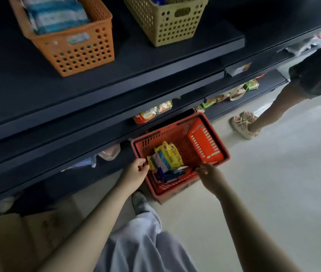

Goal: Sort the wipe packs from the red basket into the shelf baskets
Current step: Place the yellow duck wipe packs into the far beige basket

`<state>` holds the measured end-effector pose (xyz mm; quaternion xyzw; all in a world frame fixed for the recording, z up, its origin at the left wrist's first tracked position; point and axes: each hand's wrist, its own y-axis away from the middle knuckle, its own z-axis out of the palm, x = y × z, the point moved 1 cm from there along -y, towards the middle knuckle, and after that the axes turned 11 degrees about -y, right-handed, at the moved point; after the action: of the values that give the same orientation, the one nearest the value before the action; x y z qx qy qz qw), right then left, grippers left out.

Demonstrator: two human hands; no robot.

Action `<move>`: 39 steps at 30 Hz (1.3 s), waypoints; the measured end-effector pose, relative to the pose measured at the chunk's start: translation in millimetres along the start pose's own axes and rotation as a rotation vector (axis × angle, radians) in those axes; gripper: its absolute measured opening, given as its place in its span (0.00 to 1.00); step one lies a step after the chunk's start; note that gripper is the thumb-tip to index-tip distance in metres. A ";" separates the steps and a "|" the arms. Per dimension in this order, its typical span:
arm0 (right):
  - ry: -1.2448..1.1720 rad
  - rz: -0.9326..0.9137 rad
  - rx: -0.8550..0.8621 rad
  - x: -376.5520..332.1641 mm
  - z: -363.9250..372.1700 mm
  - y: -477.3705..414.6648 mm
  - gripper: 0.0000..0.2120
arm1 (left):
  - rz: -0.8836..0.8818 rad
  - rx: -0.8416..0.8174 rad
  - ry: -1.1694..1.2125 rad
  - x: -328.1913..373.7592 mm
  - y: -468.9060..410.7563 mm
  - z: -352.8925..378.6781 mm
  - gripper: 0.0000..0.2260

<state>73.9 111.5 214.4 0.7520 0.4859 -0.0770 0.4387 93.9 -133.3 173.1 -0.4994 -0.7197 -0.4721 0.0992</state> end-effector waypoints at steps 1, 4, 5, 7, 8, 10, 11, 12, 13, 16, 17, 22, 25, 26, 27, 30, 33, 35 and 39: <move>0.006 0.009 -0.013 4.4 0.1 -14.9 0.16 | -0.024 -0.010 0.007 0.1 -10.8 10.0 0.17; 0.002 0.050 -0.053 21.7 2.7 -63.2 0.17 | -0.082 -0.050 0.004 6.3 -44.0 42.9 0.18; 0.000 0.067 -0.071 28.5 5.6 -80.1 0.16 | -0.104 -0.067 0.010 8.1 -55.9 54.0 0.19; -0.009 0.093 -0.104 43.5 13.7 -115.3 0.15 | -0.147 -0.091 0.017 7.3 -80.9 76.3 0.20; -0.020 0.104 -0.110 50.4 18.3 -135.1 0.15 | -0.169 -0.094 0.014 5.9 -96.8 88.0 0.21; -0.026 0.126 -0.136 63.5 30.8 -174.5 0.15 | -0.212 -0.077 -0.008 0.8 -127.7 110.2 0.21; -0.031 0.129 -0.158 69.2 38.4 -194.9 0.16 | -0.218 -0.048 -0.048 -1.7 -144.2 120.3 0.20; -0.039 0.135 -0.180 75.6 46.8 -215.8 0.17 | -0.212 -0.011 -0.112 -3.9 -160.7 130.7 0.19; -0.037 0.144 -0.198 82.0 55.2 -236.0 0.17 | -0.193 0.035 -0.178 -6.7 -176.7 142.2 0.18; -0.043 0.169 -0.254 102.1 80.6 -293.9 0.19 | -0.152 0.107 -0.260 -16.6 -227.0 181.7 0.21; -0.046 0.169 -0.279 108.9 87.0 -310.1 0.19 | -0.178 0.121 -0.246 -18.6 -243.2 195.2 0.24; -0.233 0.216 -0.273 138.3 111.7 -368.4 0.20 | -0.466 0.126 -0.115 -17.9 -307.4 247.0 0.38; -0.242 0.248 -0.341 149.4 125.8 -386.1 0.19 | -0.513 0.170 -0.142 -18.6 -319.1 262.4 0.47; -0.258 0.245 -0.351 151.2 130.2 -389.0 0.20 | -0.514 0.181 -0.154 -22.7 -320.2 265.2 0.50; -0.281 0.242 -0.357 151.9 134.5 -390.5 0.20 | -0.516 0.188 -0.157 -27.8 -321.4 267.0 0.52; -0.349 0.271 -0.388 154.1 143.5 -393.6 0.19 | -0.522 0.183 -0.155 -46.4 -326.5 266.9 0.56; -0.375 0.288 -0.413 151.7 147.3 -394.8 0.18 | -0.480 0.147 -0.147 -54.4 -328.9 264.4 0.55; -0.383 0.290 -0.449 152.1 149.2 -394.5 0.22 | -0.454 0.132 -0.122 -56.7 -327.8 262.1 0.53; -0.357 0.256 -0.500 153.2 152.0 -389.6 0.21 | -0.398 0.190 -0.082 -57.3 -319.9 253.9 0.41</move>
<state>-110.9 157.1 -188.3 0.6506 0.3066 -0.0301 0.6941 -55.0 10.8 -183.5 -0.3547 -0.8488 -0.3916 0.0211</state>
